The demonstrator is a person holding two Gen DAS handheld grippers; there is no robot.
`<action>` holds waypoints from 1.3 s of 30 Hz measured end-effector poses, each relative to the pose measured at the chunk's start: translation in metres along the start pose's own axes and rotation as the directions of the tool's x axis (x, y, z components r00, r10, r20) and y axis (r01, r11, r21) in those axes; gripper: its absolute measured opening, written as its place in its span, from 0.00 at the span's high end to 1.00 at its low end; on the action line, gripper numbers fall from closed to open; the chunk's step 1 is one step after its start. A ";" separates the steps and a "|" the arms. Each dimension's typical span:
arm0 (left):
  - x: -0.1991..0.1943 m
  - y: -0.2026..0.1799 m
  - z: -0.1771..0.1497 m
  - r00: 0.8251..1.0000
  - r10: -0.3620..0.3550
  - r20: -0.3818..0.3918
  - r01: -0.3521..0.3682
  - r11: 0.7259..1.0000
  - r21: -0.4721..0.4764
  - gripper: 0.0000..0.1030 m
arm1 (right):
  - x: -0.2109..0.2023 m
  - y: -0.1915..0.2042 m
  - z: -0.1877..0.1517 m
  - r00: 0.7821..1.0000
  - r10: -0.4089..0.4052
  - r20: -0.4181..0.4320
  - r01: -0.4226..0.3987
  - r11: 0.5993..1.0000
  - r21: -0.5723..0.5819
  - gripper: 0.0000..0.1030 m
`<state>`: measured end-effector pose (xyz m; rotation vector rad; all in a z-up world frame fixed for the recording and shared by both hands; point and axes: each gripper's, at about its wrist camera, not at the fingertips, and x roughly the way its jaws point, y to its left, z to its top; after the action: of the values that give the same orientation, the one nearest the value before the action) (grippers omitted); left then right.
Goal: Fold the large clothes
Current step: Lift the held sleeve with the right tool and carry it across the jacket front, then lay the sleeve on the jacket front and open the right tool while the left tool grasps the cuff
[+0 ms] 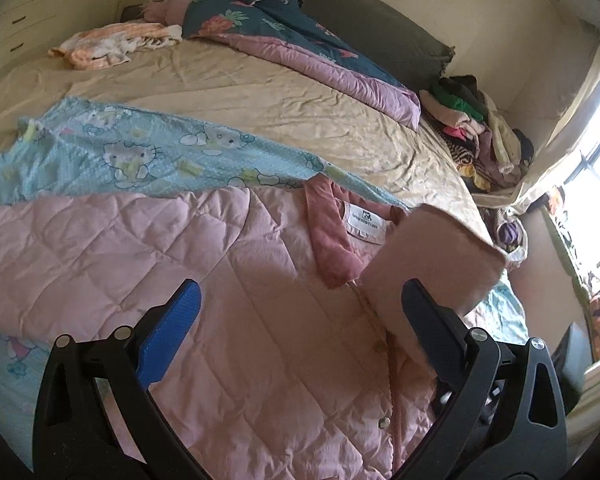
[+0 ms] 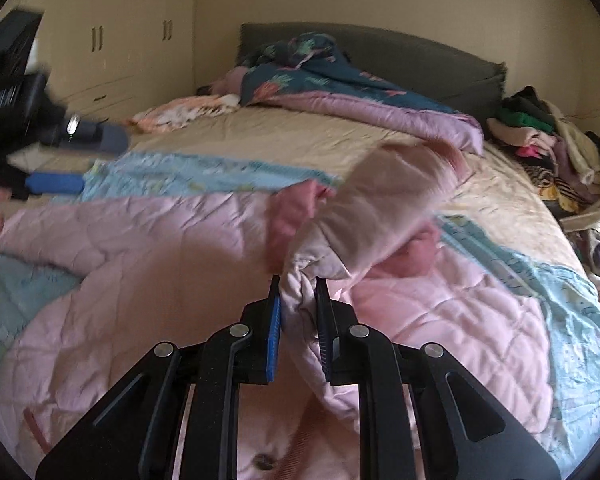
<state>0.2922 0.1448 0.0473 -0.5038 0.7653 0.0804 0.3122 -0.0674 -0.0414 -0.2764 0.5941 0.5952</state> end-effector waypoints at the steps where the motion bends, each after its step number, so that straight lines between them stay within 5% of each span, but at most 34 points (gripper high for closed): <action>1: 0.000 0.002 0.000 1.000 -0.005 0.002 0.005 1.000 -0.005 0.09 | 0.003 0.005 -0.002 1.000 0.010 -0.008 -0.011 1.000 -0.010 0.83; 7: 0.007 0.008 -0.009 0.998 -0.045 -0.035 0.044 0.999 -0.030 0.09 | 0.023 0.030 -0.016 0.995 0.065 -0.081 -0.068 0.997 -0.032 0.78; 12: 0.023 0.013 -0.023 0.991 -0.097 -0.092 0.091 0.993 -0.074 0.09 | 0.038 0.024 -0.028 0.979 0.142 -0.147 -0.130 0.987 0.090 0.73; 15: 0.036 0.016 -0.033 0.981 -0.135 -0.138 0.119 0.986 -0.117 0.09 | 0.039 0.024 -0.032 0.965 0.207 -0.161 -0.186 0.973 0.135 0.42; 18: 0.051 0.023 -0.044 0.969 -0.169 -0.180 0.136 0.974 -0.180 0.09 | 0.032 0.025 -0.035 0.954 0.257 -0.156 -0.230 0.958 0.173 0.37; 23: 0.070 0.027 -0.063 0.960 -0.136 -0.246 0.093 0.980 -0.178 0.09 | 0.004 0.009 -0.043 0.959 0.253 -0.131 -0.221 0.951 0.215 0.33; 28: 0.083 0.023 -0.077 0.956 -0.104 -0.273 0.061 0.985 -0.164 0.10 | -0.034 -0.033 -0.064 0.981 0.152 -0.117 -0.113 0.950 0.290 0.33; 29: 0.083 0.021 -0.077 0.958 -0.102 -0.266 0.062 0.986 -0.157 0.13 | -0.040 -0.038 -0.067 0.985 0.133 -0.114 -0.094 0.950 0.299 0.33; 31: 0.082 0.017 -0.077 0.962 -0.098 -0.256 0.064 0.988 -0.139 0.37 | -0.058 -0.056 -0.079 0.991 0.081 -0.107 -0.042 0.943 0.330 0.33; 33: 0.083 0.010 -0.075 0.966 -0.063 -0.252 0.041 0.995 -0.091 0.45 | -0.071 -0.071 -0.092 0.993 0.037 -0.109 0.005 0.933 0.360 0.33; 37: 0.072 -0.005 -0.066 0.982 -0.006 -0.188 0.015 0.999 0.045 0.81 | -0.094 -0.106 -0.122 0.993 -0.006 -0.118 0.061 0.880 0.470 0.33; 39: 0.067 -0.007 -0.057 0.986 -0.015 -0.166 0.026 0.998 0.063 0.83 | -0.102 -0.118 -0.129 0.992 -0.036 -0.125 0.093 0.869 0.486 0.33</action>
<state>0.3059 0.1052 -0.0299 -0.4599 0.9227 -0.0058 0.2571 -0.2592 -0.0749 0.1542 0.8209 0.3463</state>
